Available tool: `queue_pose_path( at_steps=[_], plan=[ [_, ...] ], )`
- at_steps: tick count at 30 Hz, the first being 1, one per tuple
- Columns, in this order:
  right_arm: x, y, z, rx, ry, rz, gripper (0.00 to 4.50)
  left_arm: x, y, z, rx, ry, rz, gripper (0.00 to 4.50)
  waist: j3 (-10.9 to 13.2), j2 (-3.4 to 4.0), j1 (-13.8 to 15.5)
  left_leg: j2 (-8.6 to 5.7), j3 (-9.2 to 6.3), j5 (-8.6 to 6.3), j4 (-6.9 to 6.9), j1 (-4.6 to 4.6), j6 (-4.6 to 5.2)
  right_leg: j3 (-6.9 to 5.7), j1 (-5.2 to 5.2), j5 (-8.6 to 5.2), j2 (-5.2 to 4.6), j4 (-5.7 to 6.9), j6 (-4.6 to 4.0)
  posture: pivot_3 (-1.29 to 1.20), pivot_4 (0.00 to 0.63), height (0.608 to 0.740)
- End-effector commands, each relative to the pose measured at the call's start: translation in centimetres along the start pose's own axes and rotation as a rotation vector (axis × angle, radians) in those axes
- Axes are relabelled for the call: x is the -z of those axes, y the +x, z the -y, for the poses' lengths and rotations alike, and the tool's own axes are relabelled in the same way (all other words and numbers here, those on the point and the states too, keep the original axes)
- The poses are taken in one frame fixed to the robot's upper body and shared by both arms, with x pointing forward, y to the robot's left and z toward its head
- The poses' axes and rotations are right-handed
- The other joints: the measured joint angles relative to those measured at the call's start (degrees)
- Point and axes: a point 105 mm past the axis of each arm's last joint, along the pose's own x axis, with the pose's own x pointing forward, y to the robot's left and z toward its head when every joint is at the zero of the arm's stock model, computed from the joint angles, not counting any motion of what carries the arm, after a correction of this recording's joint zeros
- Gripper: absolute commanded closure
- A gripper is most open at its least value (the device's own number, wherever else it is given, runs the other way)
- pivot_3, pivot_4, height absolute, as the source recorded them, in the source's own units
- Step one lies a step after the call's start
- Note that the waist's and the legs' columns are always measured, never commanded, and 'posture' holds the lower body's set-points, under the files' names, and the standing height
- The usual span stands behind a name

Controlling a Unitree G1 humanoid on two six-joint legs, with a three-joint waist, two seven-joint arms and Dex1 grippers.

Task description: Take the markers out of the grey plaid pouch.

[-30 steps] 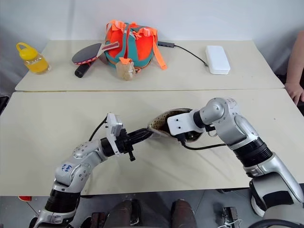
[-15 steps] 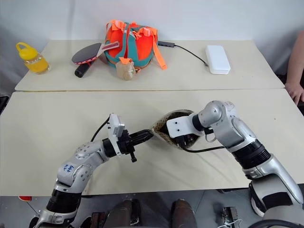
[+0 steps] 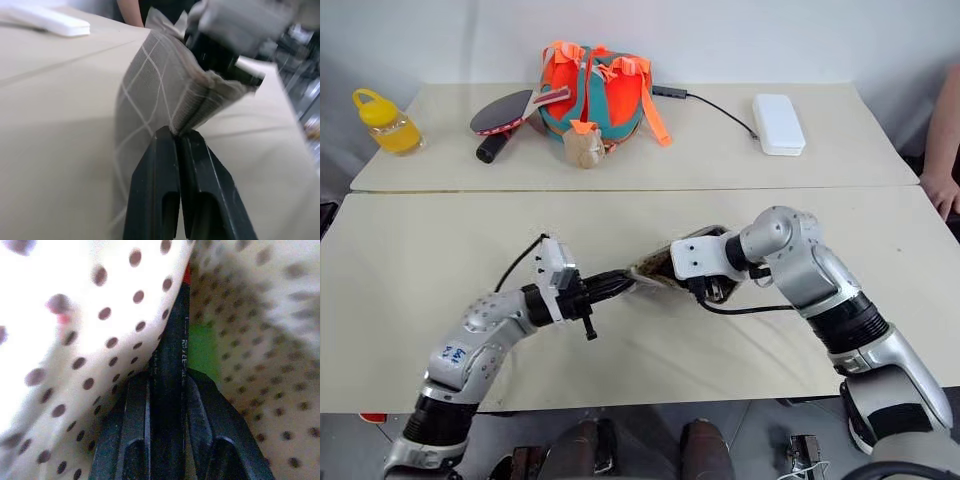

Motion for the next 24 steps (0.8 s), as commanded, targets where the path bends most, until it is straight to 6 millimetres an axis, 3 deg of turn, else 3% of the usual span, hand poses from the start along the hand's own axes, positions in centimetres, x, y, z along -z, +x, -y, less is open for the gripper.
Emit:
queue_pose_path(
  at_steps=[1, 8, 12, 18, 24],
  plan=[
    [-1.2, -2.5, 1.1, 0.068, -0.032, 0.041, 3.88, -0.9, -1.3, -1.7, -0.062, 0.101, 0.006, 4.5, 0.0, 0.0, 0.0, 0.0, 0.0, 0.0, -0.01, 0.0, 0.0, -0.01, 0.0, 0.0, 0.0, 0.0, 0.0, 0.0, 0.15, 0.74],
    [-2.5, -3.5, 2.7, 0.152, -0.076, 0.123, 3.88, -1.2, -3.2, -3.2, -0.101, 0.172, -0.01, 4.5, 0.0, 0.0, -0.2, 0.0, 0.06, 0.0, -0.12, -0.04, 0.0, 0.02, -0.12, 0.0, 0.0, -0.01, 0.0, 0.0, 0.15, 0.74],
    [-4.2, -3.5, 3.3, 0.179, -0.093, 0.212, 3.88, -1.4, -2.1, -2.9, -0.095, 0.164, 0.032, 4.5, 0.0, 0.0, -0.1, -0.01, 0.07, 0.0, -0.11, -0.05, 0.0, 0.02, -0.13, 0.0, 0.0, -0.01, 0.0, 0.0, 0.15, 0.74],
    [-3.8, -3.1, 3.4, 0.185, -0.111, 0.21, 3.88, -0.9, -1.1, -1.7, -0.071, 0.15, 0.039, 4.5, 0.0, 0.0, 0.0, -0.02, 0.06, 0.0, -0.11, -0.07, 0.0, 0.0, -0.12, 0.0, 0.0, -0.01, 0.0, 0.0, 0.15, 0.74],
    [-3.6, -7.5, 5.5, 0.303, -0.052, 0.263, 3.88, -0.4, -3.3, -3.3, -0.136, 0.166, -0.006, 4.5, 0.0, 0.01, -0.2, 0.0, 0.07, 0.01, -0.11, -0.06, -0.02, 0.01, -0.16, 0.0, 0.01, 0.04, 0.0, 0.0, 0.15, 0.74]
  ],
)
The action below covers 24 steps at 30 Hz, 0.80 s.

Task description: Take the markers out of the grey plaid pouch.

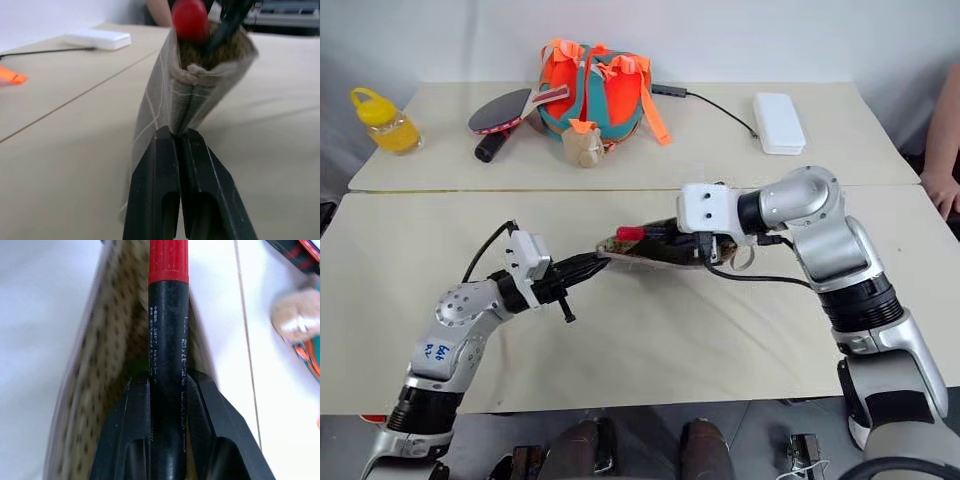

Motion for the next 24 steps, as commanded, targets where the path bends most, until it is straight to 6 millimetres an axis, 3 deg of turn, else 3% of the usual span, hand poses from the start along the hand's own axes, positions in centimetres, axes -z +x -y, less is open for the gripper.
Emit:
queue_pose_path(
  at_steps=[1, 3, 6, 8, 10, 13, 16, 24],
  plan=[
    [-2.7, -3.9, 3.2, 0.139, -0.002, 0.104, 3.88, -0.5, -1.2, -1.1, -0.048, 0.026, 0.013, 4.5, 0.0, 0.01, 0.0, 0.0, 0.0, 0.0, 0.0, 0.0, 0.0, 0.01, 0.0, 0.0, 0.0, 0.0, 0.0, 0.0, 0.15, 0.74],
    [-3.0, -5.0, 4.2, 0.187, 0.031, 0.131, 3.88, -0.4, -1.3, -1.2, -0.052, 0.024, 0.013, 4.5, 0.0, 0.02, 0.0, 0.0, 0.01, 0.0, 0.0, 0.0, 0.01, 0.02, 0.0, 0.0, -0.01, -0.01, 0.0, 0.0, 0.15, 0.74],
    [-1.1, -5.7, 5.3, 0.248, 0.016, 0.028, 3.88, -0.5, -1.1, -1.0, -0.048, 0.011, 0.028, 4.5, 0.0, 0.01, 0.1, 0.0, 0.01, -0.01, 0.0, 0.0, 0.01, 0.01, 0.02, 0.0, -0.01, -0.02, 0.0, 0.0, 0.15, 0.74],
    [2.6, -6.1, 6.1, 0.33, -0.026, -0.161, 3.88, -0.6, -1.0, -0.6, -0.033, 0.004, 0.034, 4.5, 0.0, 0.01, 0.1, -0.01, 0.01, -0.01, 0.0, 0.0, 0.01, 0.0, 0.03, 0.0, -0.01, -0.04, 0.0, 0.0, 0.15, 0.74],
    [5.1, -6.4, 6.2, 0.351, -0.05, -0.273, 3.89, -0.6, -0.9, -0.5, -0.029, 0.001, 0.036, 4.5, 0.0, 0.01, 0.1, -0.03, 0.06, -0.01, 0.02, 0.0, 0.02, 0.02, 0.02, 0.0, -0.03, -0.04, 0.0, 0.0, 0.15, 0.74],
    [9.6, -5.8, 4.6, 0.336, 0.032, -0.365, 3.89, -0.7, -1.1, -0.7, -0.033, -0.003, 0.038, 4.5, 0.0, 0.02, 0.0, -0.02, 0.1, -0.01, -0.02, 0.0, 0.01, 0.04, -0.02, 0.0, -0.03, -0.03, 0.0, 0.0, 0.15, 0.74],
    [12.1, -4.4, 2.9, 0.326, 0.101, -0.353, 3.89, -0.8, -1.3, -0.8, -0.036, -0.006, 0.04, 4.5, 0.0, 0.02, -0.1, -0.02, 0.09, 0.0, -0.06, 0.01, 0.0, 0.02, -0.02, 0.0, -0.02, -0.04, 0.0, 0.0, 0.15, 0.74],
    [14.5, -4.0, 0.9, 0.266, 0.116, -0.412, 3.89, -1.1, -1.4, -0.9, -0.033, -0.008, 0.042, 4.5, 0.1, 0.16, -0.9, -0.01, 0.1, 0.01, -0.01, 0.02, 0.0, 0.07, -0.02, 0.0, -0.02, 0.02, 0.0, 0.0, 0.15, 0.74]
  ],
)
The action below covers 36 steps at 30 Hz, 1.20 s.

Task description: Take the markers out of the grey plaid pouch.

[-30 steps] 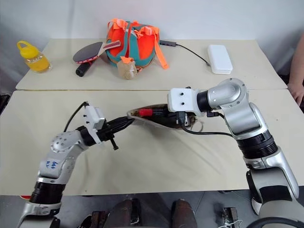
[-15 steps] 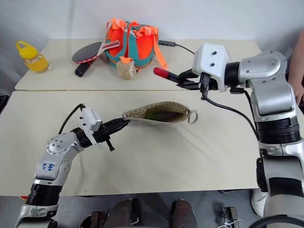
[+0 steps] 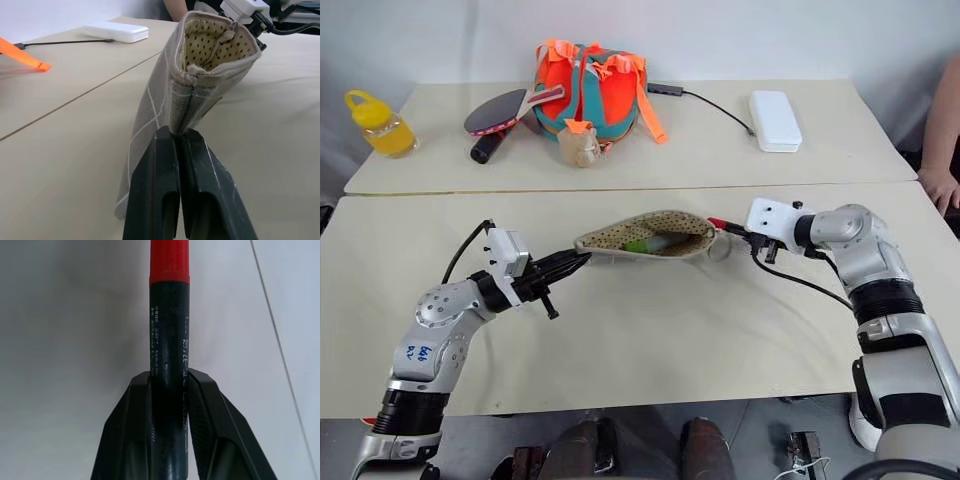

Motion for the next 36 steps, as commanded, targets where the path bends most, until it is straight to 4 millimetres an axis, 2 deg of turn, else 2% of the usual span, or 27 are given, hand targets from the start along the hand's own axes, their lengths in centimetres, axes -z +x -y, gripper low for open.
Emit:
queue_pose_path(
  at_steps=[1, 6, 8, 13, 16, 19, 22, 23, 27, 28, 30, 32, 36],
  plan=[
    [0.1, -0.8, 0.8, 0.01, -0.031, -0.015, 3.89, -1.4, -0.2, 0.2, 0.015, 0.034, 0.037, 4.5, 0.0, 0.0, 0.0, 0.0, 0.0, 0.0, 0.0, 0.0, 0.0, 0.0, 0.0, 0.0, 0.0, 0.0, 0.0, 0.0, 0.15, 0.74],
    [0.0, -1.1, 0.4, -0.023, -0.003, -0.012, 2.29, -1.4, 0.0, 0.4, 0.022, 0.027, 0.041, 4.5, 0.0, 0.0, -0.1, 0.0, -0.02, 0.0, 0.0, 0.0, 0.0, -0.01, 0.01, 0.0, 0.0, 0.0, 0.0, 0.0, 0.15, 0.74],
    [-0.7, -1.6, 0.6, -0.035, -0.005, 0.021, 1.64, -1.4, 0.1, 0.5, 0.024, 0.024, 0.042, 4.5, 0.0, 0.0, 0.0, 0.0, -0.02, 0.0, 0.0, 0.0, 0.0, -0.01, 0.02, 0.0, 0.0, 0.0, 0.0, 0.0, 0.15, 0.74],
    [-4.2, -3.9, 2.4, -0.027, 0.039, 0.162, 1.64, -1.4, 0.1, 0.6, 0.027, 0.02, 0.041, 4.5, 0.0, 0.0, -0.1, 0.0, -0.03, 0.0, 0.0, 0.0, 0.0, -0.01, 0.02, 0.0, 0.0, 0.01, 0.0, 0.0, 0.15, 0.74],
    [-8.0, -5.9, 5.1, 0.058, -0.007, 0.282, 1.64, -1.4, 0.2, 0.6, 0.028, 0.012, 0.042, 4.5, 0.0, 0.0, -0.1, 0.0, -0.03, 0.0, 0.01, 0.0, 0.01, 0.0, 0.02, 0.0, 0.0, 0.0, 0.0, 0.0, 0.15, 0.74],
    [-11.2, -6.7, 5.6, 0.07, -0.012, 0.409, 1.64, -1.5, 0.3, 0.6, 0.03, -0.008, 0.042, 4.5, 0.0, 0.01, -0.3, 0.01, -0.03, 0.0, 0.01, 0.0, 0.0, 0.0, 0.0, 0.0, 0.0, 0.03, 0.0, 0.0, 0.15, 0.74],
    [-15.0, -7.1, 3.9, -0.019, -0.036, 0.554, 2.26, -1.9, 0.7, 0.6, 0.022, -0.04, 0.065, 4.5, 0.0, 0.0, -0.2, 0.01, -0.09, 0.0, -0.02, 0.01, 0.0, -0.04, 0.03, 0.0, 0.01, 0.02, 0.0, 0.0, 0.15, 0.74],
    [-16.2, -7.2, 3.0, -0.059, -0.043, 0.595, 2.63, -2.0, 0.8, 0.6, 0.019, -0.051, 0.073, 4.5, 0.0, 0.0, -0.1, 0.01, -0.09, 0.0, -0.01, 0.0, 0.0, -0.03, 0.03, 0.0, 0.01, 0.0, 0.0, 0.0, 0.15, 0.74],
    [-18.5, -6.4, -1.4, -0.221, -0.057, 0.637, 4.01, -2.5, 1.1, 0.7, 0.023, -0.076, 0.089, 4.5, 0.0, 0.0, 0.7, 0.0, -0.11, -0.01, 0.0, -0.01, 0.01, -0.03, 0.03, 0.0, 0.0, 0.03, 0.0, 0.0, 0.15, 0.74],
    [-18.4, -5.8, -2.2, -0.236, -0.07, 0.618, 4.42, -2.5, 1.2, 0.7, 0.024, -0.079, 0.089, 4.5, 0.0, 0.0, 0.9, 0.0, -0.11, -0.01, 0.0, -0.01, 0.01, -0.03, 0.03, 0.0, 0.0, 0.01, 0.0, 0.0, 0.15, 0.74],
    [-17.0, -3.7, -3.0, -0.203, -0.108, 0.529, 4.47, -2.6, 1.3, 0.8, 0.029, -0.096, 0.089, 4.5, 0.0, -0.01, 1.0, -0.01, -0.1, -0.02, 0.01, -0.01, 0.02, -0.03, 0.04, 0.0, 0.0, -0.01, 0.0, 0.0, 0.15, 0.74],
    [-15.6, -2.0, -3.0, -0.14, -0.172, 0.434, 4.47, -2.7, 1.4, 1.2, 0.049, -0.107, 0.083, 4.5, 0.0, -0.01, 1.0, -0.01, -0.09, -0.01, 0.06, -0.02, 0.02, -0.03, 0.05, 0.0, 0.0, -0.01, 0.0, 0.0, 0.15, 0.74],
    [-14.3, -0.6, -3.9, -0.157, -0.233, 0.368, 4.47, -2.9, 1.8, 2.1, 0.078, -0.152, 0.088, 4.5, 0.0, -0.01, 1.0, -0.01, -0.07, -0.01, 0.09, -0.01, 0.02, -0.02, 0.04, 0.0, 0.0, 0.02, 0.0, 0.0, 0.15, 0.74]
  ],
)
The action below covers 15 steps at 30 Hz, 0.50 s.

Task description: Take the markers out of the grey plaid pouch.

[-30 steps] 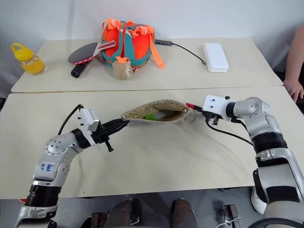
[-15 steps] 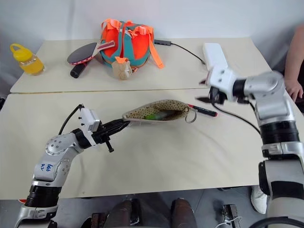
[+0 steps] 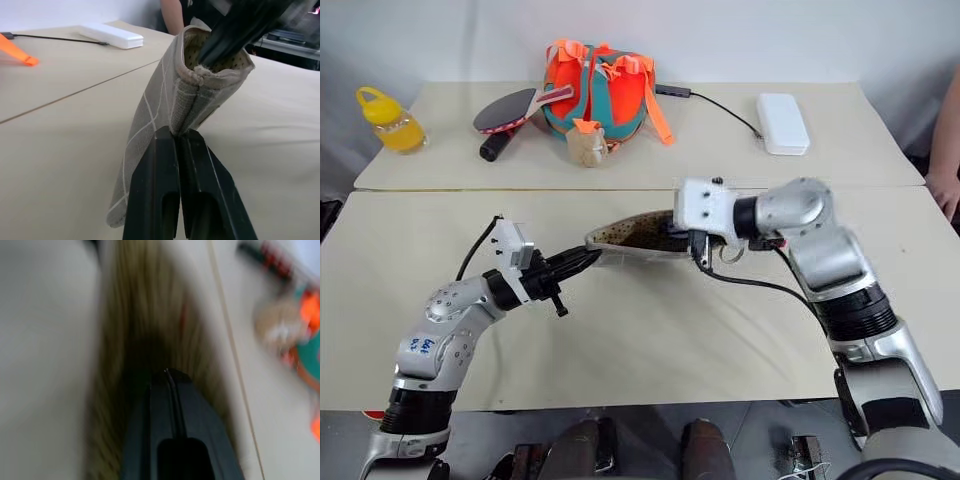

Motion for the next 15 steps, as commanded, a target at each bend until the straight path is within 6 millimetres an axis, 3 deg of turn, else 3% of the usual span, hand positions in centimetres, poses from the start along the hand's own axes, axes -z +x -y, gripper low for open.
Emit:
queue_pose_path(
  at_steps=[1, 5, 8, 13, 15],
  plan=[
    [-0.1, 0.0, -0.1, -0.004, -0.085, -0.015, 4.47, -1.8, 0.8, 1.5, 0.056, -0.002, 0.059, 4.5, 0.0, 0.0, 0.0, 0.0, -0.01, 0.0, -0.02, 0.0, 0.0, 0.0, 0.0, 0.0, 0.0, 0.0, 0.0, 0.0, 0.15, 0.74],
    [0.8, 0.3, -0.4, -0.05, -0.159, -0.08, 4.47, -1.9, 1.5, 2.5, 0.086, -0.086, 0.081, 4.5, 0.0, 0.0, -0.1, 0.0, -0.02, 0.0, -0.08, 0.0, -0.01, -0.01, -0.01, 0.0, 0.01, -0.02, 0.0, 0.0, 0.15, 0.74],
    [0.5, 0.5, -0.4, -0.083, -0.167, -0.078, 3.69, -1.8, 1.8, 3.5, 0.132, -0.187, 0.082, 4.5, 0.0, 0.0, -0.1, 0.01, -0.03, 0.0, -0.03, 0.0, -0.01, 0.0, 0.0, 0.0, 0.01, 0.0, 0.0, 0.0, 0.15, 0.74],
    [-0.8, -0.1, -0.9, -0.171, -0.134, -0.073, 1.97, -1.0, 1.4, 4.8, 0.216, -0.311, 0.018, 4.5, 0.0, 0.0, -0.1, 0.02, -0.05, 0.01, -0.02, 0.01, -0.01, 0.0, 0.01, 0.0, 0.02, 0.02, 0.0, 0.0, 0.15, 0.74],
    [-1.2, -0.8, -1.0, -0.198, -0.112, -0.083, 1.97, -1.0, 1.2, 5.0, 0.242, -0.368, 0.014, 4.5, 0.0, 0.0, 0.0, 0.01, -0.05, 0.0, -0.02, 0.01, -0.01, 0.0, 0.01, 0.0, 0.01, 0.0, 0.0, 0.0, 0.15, 0.74]
  ],
)
